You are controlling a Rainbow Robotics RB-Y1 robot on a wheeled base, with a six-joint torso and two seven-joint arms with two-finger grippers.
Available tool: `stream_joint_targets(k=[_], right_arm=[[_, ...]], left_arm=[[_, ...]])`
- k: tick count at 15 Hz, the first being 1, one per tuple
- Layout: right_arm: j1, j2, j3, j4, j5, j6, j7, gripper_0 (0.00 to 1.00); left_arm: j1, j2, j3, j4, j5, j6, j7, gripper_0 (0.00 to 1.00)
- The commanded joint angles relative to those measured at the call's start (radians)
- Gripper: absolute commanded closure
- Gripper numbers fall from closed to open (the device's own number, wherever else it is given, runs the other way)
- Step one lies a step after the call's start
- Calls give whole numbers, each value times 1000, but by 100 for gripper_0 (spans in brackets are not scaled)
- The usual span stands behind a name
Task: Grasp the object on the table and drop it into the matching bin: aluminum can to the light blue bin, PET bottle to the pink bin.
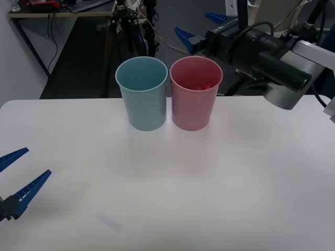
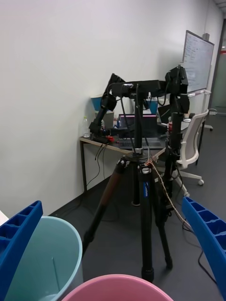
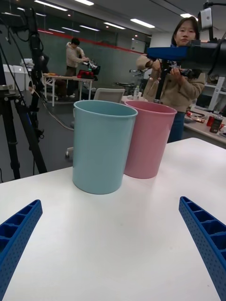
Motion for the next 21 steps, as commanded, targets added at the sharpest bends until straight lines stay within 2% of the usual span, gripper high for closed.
stream_joint_targets(k=[1, 8, 13, 15, 17, 21], right_arm=[[32, -37, -25, -65, -1, 34, -3, 0], [293, -172, -212, -343, 69, 46, -30, 0], [518, -240, -376, -511, 123, 45, -60, 0], [604, -244, -436, -553, 177, 42, -84, 0], [688, -240, -497, -587, 247, 31, -159, 0], [860, -224, -611, -651, 356, 5, -187, 0]], left_arm=[[0, 0, 0, 0, 0, 0, 0, 0], [0, 0, 0, 0, 0, 0, 0, 0], [0, 0, 0, 0, 0, 0, 0, 0], [0, 0, 0, 0, 0, 0, 0, 0], [0, 0, 0, 0, 0, 0, 0, 0], [0, 0, 0, 0, 0, 0, 0, 0]])
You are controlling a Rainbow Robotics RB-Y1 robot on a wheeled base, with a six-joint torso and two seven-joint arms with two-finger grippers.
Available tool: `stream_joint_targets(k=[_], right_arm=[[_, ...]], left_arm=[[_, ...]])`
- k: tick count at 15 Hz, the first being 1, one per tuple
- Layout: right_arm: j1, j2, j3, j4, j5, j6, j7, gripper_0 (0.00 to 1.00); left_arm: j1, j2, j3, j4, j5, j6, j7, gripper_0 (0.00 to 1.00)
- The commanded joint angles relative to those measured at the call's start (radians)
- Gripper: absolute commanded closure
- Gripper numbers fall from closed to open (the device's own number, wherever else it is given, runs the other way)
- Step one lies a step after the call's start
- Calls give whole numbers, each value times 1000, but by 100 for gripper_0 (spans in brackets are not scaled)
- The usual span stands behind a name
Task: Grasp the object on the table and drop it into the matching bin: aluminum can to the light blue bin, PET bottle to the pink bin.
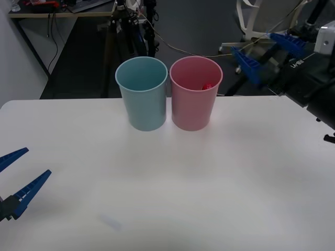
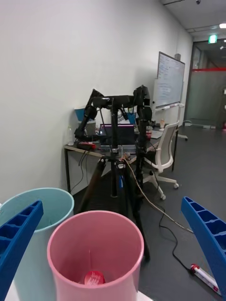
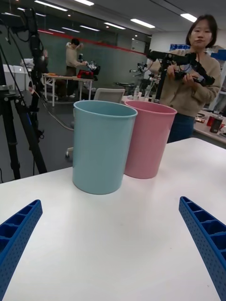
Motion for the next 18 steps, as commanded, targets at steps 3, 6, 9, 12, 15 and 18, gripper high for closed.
stream_joint_targets(k=[3, 6, 9, 12, 15, 18], right_arm=[[193, 45, -113, -41, 150, -89, -88, 0], [311, 125, -193, -41, 310, -213, -174, 0], [398, 214, -250, -41, 437, -322, -255, 0], [473, 334, -307, -41, 580, -420, -275, 0], [543, 461, -363, -41, 706, -512, -298, 0], [599, 561, -399, -43, 791, -580, -321, 0]], left_arm=[[0, 0, 0, 0, 0, 0, 0, 0], [0, 0, 0, 0, 0, 0, 0, 0], [0, 0, 0, 0, 0, 0, 0, 0], [0, 0, 0, 0, 0, 0, 0, 0], [0, 0, 0, 0, 0, 0, 0, 0], [0, 0, 0, 0, 0, 0, 0, 0]])
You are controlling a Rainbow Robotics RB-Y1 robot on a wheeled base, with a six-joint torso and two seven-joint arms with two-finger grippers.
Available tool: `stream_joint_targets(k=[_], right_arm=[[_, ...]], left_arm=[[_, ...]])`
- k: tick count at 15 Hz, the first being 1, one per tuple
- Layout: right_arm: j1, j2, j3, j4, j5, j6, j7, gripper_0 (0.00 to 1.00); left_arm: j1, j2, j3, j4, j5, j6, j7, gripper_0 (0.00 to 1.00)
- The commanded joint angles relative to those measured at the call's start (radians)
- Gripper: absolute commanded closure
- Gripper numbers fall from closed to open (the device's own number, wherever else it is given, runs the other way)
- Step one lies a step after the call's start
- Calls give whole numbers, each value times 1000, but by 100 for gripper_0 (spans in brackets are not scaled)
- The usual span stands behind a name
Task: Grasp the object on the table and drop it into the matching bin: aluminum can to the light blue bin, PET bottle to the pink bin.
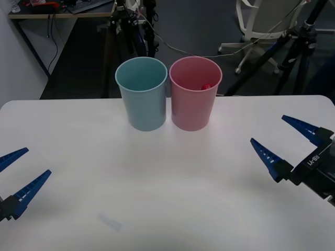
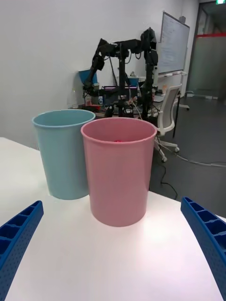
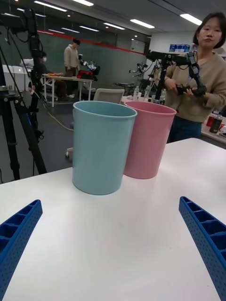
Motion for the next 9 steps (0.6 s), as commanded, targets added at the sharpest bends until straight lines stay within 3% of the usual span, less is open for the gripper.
stream_joint_targets(k=[1, 9], right_arm=[[53, 68, -21, -6, 55, -43, -18, 0], [89, 80, -36, -21, 57, -73, -38, 0]], left_arm=[[0, 0, 0, 0, 0, 0, 0, 0], [0, 0, 0, 0, 0, 0, 0, 0]])
